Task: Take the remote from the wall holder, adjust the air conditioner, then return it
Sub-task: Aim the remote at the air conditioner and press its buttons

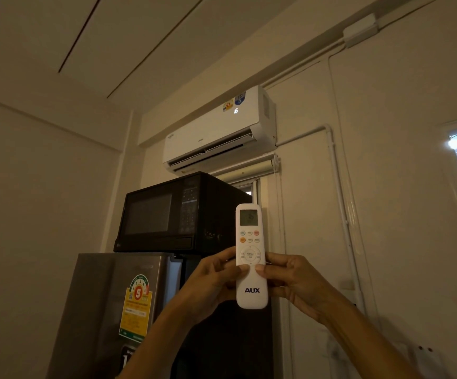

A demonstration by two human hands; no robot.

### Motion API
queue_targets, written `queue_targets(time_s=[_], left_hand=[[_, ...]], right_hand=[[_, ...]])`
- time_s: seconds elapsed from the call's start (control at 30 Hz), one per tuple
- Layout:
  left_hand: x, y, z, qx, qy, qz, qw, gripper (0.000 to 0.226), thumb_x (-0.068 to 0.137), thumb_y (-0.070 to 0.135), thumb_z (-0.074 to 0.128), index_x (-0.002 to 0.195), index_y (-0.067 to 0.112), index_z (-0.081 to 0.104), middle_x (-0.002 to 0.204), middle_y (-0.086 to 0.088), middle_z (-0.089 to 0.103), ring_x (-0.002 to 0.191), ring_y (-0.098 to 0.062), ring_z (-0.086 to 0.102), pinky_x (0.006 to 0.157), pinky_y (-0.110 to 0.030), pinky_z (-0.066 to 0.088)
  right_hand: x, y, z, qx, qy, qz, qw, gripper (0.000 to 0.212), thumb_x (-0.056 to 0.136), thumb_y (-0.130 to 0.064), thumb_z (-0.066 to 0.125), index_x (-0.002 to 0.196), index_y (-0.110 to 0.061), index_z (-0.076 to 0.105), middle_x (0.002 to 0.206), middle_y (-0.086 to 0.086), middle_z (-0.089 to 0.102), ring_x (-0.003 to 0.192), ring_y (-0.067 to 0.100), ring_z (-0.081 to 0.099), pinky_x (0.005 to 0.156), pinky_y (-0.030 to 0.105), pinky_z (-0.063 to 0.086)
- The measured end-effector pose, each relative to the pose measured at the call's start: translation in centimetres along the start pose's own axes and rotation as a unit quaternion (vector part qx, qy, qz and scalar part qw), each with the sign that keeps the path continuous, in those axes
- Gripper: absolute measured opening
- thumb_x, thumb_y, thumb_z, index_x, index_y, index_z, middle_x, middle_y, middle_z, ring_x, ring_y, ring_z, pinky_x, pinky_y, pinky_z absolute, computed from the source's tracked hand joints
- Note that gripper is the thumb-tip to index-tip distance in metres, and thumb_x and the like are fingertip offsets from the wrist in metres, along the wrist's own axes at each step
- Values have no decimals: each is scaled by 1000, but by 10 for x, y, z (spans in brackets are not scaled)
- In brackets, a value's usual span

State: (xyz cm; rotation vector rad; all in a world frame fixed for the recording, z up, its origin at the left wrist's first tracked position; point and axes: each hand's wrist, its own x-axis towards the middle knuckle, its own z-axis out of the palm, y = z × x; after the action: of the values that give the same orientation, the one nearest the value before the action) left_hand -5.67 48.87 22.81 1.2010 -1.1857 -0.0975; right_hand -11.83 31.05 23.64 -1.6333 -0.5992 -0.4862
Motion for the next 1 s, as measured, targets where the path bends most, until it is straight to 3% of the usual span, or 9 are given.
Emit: queue_targets(time_s=[0.2, 0.37, 0.5, 0.77, 1.0], left_hand=[[1, 0, 2, -1, 3, -1, 1000, 42, 80, 12, 58, 118, 29, 54, 107, 1, 74, 102, -23, 68, 72, -32, 60], [0, -2, 3, -6, 5, -1, 1000, 44, 80, 11, 58, 120, 28, 52, 107, 1, 74, 102, -23, 69, 72, -32, 60], [0, -1, 4, -10, 11, 0, 1000, 45, 81, 11, 58, 123, 25, 53, 110, -2, 72, 104, -26, 67, 72, -33, 60], [-3, 0, 5, -18, 12, -4, 1000, 46, 80, 11, 59, 122, 26, 53, 112, -3, 71, 105, -26, 67, 73, -34, 60], [-6, 0, 6, -22, 13, -2, 1000, 45, 79, 11, 58, 122, 26, 53, 109, -1, 73, 104, -25, 68, 73, -34, 60]], right_hand=[[-2, 0, 1, 4, -3, -11, 1000, 40, 67, -19, 68, 106, -25, 63, 101, 0, 73, 93, 20, 71, 66, 29, 59], [-2, 1, -1, 1, -2, -12, 1000, 32, 74, -13, 66, 103, -26, 65, 100, -1, 74, 93, 20, 71, 67, 30, 60], [-2, 0, -1, -2, -3, -12, 1000, 38, 68, -19, 69, 106, -25, 64, 101, 0, 74, 95, 21, 71, 68, 32, 60], [-2, -1, -2, -14, 1, -10, 1000, 28, 81, -8, 63, 103, -26, 64, 102, -1, 73, 92, 19, 71, 66, 29, 60], [-2, 0, -1, -11, -2, -9, 1000, 30, 79, -9, 65, 103, -26, 64, 105, 0, 72, 93, 19, 71, 67, 31, 60]])
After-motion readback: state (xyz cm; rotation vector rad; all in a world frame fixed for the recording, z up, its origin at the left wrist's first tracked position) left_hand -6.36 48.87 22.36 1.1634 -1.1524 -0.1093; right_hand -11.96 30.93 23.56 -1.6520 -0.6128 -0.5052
